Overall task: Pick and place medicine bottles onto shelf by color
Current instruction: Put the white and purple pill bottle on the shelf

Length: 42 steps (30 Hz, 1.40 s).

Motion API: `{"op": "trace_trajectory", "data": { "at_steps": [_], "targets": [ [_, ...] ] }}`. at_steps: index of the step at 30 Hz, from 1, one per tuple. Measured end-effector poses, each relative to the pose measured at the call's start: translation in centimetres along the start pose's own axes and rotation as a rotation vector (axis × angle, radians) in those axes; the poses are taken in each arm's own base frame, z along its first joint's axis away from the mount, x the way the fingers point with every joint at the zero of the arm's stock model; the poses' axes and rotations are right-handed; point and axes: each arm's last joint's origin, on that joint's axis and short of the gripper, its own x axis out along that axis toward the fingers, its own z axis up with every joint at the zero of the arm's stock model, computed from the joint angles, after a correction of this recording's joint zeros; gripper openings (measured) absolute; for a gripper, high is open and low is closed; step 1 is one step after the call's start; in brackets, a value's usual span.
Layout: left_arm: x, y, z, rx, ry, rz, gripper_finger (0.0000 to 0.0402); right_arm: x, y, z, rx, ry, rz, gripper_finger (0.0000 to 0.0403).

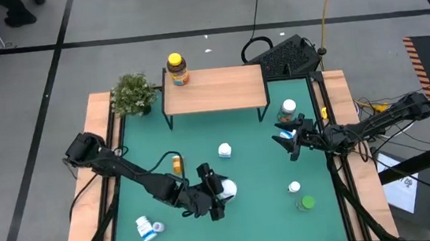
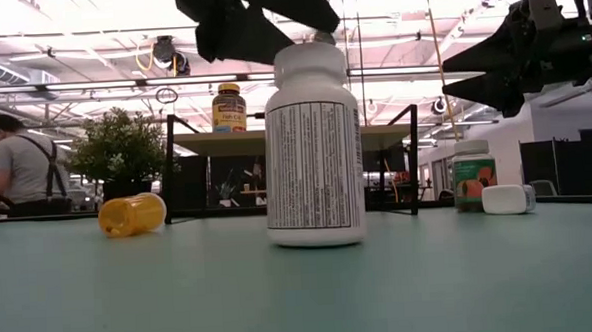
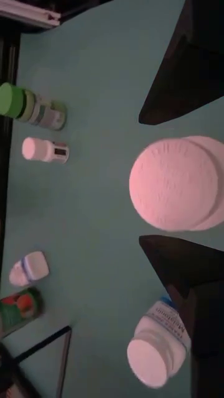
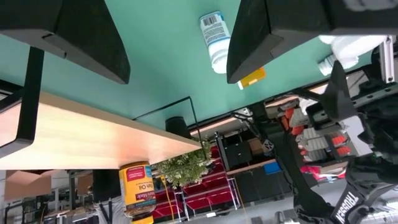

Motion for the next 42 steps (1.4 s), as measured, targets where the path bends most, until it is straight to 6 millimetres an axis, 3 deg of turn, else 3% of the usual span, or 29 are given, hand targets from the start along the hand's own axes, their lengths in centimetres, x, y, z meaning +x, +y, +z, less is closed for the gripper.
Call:
{"op": "trace_trajectory", "data": {
  "at_steps": [12, 20, 23, 26, 31, 36, 42],
  "targets": [
    [0.7, 1.0, -0.2, 0.069, 0.047, -0.029, 0.0305, 0.0, 0.0, 0.0, 0.010, 0.004, 0.005, 0.0263],
    [1.0, 1.6, -0.4, 0.066, 0.104, -0.074, 0.0236, 0.0, 0.0, -0.2, 0.022, 0.016, 0.005, 0.0263],
    [1.0, 1.6, -0.4, 0.080, 0.104, -0.076, 0.0233, 0.0, 0.2, -0.1, 0.029, 0.025, 0.067, 0.0263],
    [1.0, 1.6, -0.2, 0.126, 0.097, -0.082, 0.0236, -0.1, 0.8, 0.4, 0.036, 0.013, 0.239, 0.0263],
    [-0.4, 1.5, 2.2, 0.262, 0.007, -0.139, 0.0256, -0.1, 1.7, 1.1, 0.035, -0.027, 0.471, 0.0263],
    [-2.0, 2.5, 4.9, 0.361, -0.127, -0.235, 0.0236, 0.4, 2.3, -0.8, -0.042, 0.122, 0.498, 0.0263],
    [-2.4, 4.3, 6.6, 0.435, -0.197, -0.338, 0.0236, 2.4, 5.6, -0.1, -0.148, 0.120, 0.573, 0.0265]
  ]
}}
